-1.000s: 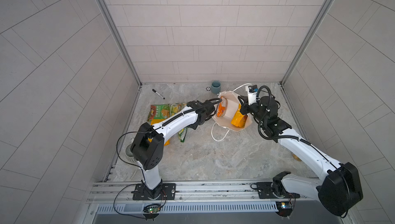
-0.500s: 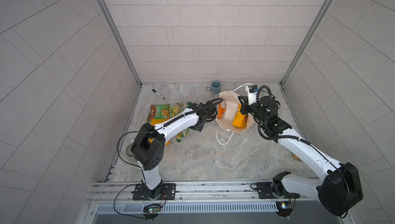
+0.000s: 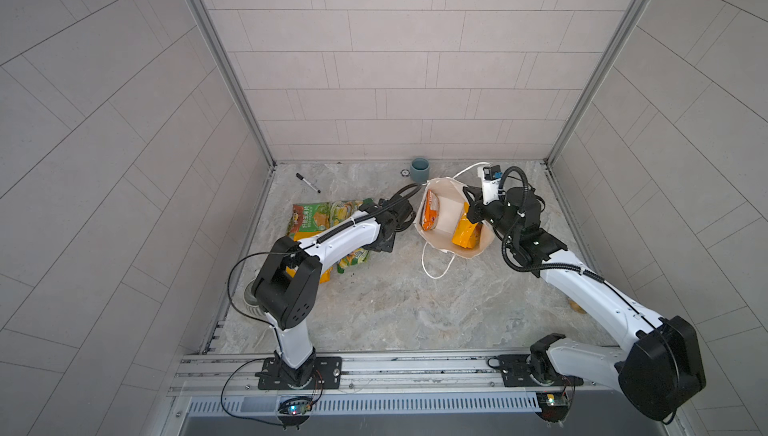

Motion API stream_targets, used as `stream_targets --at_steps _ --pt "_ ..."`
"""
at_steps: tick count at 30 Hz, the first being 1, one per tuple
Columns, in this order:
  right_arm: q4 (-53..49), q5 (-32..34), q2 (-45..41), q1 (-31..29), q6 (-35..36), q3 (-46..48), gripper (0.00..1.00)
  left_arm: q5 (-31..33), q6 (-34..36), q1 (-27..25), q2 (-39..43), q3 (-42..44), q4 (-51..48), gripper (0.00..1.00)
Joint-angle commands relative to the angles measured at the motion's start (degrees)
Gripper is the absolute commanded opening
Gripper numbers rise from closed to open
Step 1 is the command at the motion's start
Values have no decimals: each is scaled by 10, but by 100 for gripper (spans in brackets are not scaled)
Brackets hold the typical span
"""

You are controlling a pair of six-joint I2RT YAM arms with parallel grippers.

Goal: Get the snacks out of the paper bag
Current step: 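Carry the green packet beside the other packets and lower it, then open the left gripper and release the green packet on the table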

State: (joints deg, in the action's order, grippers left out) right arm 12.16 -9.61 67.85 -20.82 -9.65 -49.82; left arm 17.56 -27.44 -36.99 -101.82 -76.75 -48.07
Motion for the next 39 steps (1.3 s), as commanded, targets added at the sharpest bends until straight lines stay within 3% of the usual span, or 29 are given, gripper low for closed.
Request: stream_targets --at_steps 1,20,34,39 --pt "4 3 -12 3 1 -9 0 2 -21 6 15 8 12 3" --pt "6 1 -14 3 -2 -8 0 18 -24 25 8 36 17 11" --pt "3 2 -13 3 -2 -10 0 -14 4 31 61 10 11 41" --pt "4 3 -11 3 -2 -9 0 -33 11 32 116 11 38 45"
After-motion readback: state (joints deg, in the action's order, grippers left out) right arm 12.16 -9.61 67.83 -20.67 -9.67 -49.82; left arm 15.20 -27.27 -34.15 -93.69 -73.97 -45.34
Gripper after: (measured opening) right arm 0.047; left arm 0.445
